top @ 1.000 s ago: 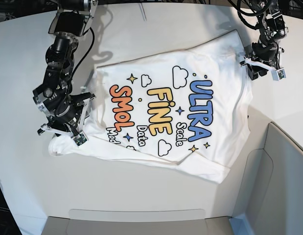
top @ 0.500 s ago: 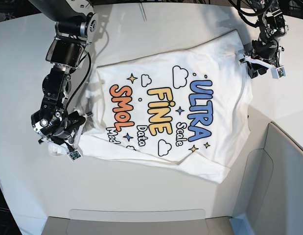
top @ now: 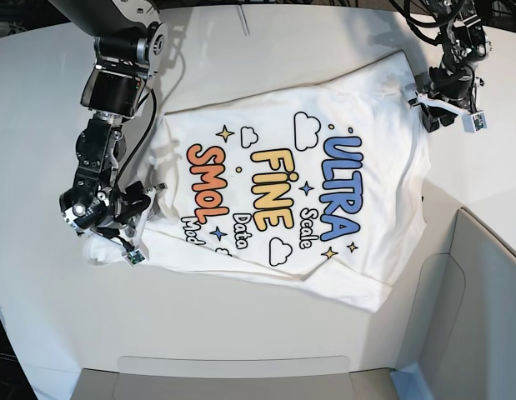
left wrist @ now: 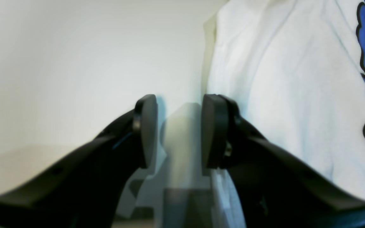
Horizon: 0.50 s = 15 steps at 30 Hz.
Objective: Layout the t-shirt on the table in an organized manner, then fold the t-shirt properly
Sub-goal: 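Pull the shirt hem corner with the right gripper to straighten it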
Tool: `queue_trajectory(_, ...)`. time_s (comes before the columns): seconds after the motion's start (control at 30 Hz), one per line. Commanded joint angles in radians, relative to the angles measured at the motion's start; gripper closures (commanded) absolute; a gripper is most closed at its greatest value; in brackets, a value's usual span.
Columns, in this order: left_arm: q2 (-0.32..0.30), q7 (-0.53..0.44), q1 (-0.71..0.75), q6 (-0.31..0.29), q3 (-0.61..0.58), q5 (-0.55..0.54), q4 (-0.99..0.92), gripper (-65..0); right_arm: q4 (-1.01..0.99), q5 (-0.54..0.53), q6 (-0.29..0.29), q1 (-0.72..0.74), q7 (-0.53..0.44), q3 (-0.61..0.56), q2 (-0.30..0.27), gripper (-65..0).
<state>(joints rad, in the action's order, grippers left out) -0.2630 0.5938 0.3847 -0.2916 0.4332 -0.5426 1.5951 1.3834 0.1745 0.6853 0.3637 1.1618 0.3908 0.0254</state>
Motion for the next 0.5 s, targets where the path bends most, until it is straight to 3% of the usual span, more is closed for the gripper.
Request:
queue_trajectory(0.0,-0.009,0.012,0.007,0.004,0.006,0.005,0.011,-23.4,0.017,-0.011,0.013,0.030,-0.016,0.000,-0.002,-22.3)
queue_trajectory(0.13,-0.009,0.012,0.007,0.004,0.006,0.005,0.011,-23.4,0.020,-0.011,0.013,0.028,-0.012,-0.003,-0.002,-20.1)
queue_trajectory(0.3,-0.009,0.012,0.007,0.004,0.006,0.005,0.011,-23.4,0.018,-0.011,0.013,0.028,-0.010,-0.003,0.005,-0.8)
queue_trajectory(0.47,-0.009,0.012,0.007,0.004,0.006,0.005,0.011,-23.4,0.027,-0.011,0.013,0.030,0.054,-0.005,0.000,0.0)
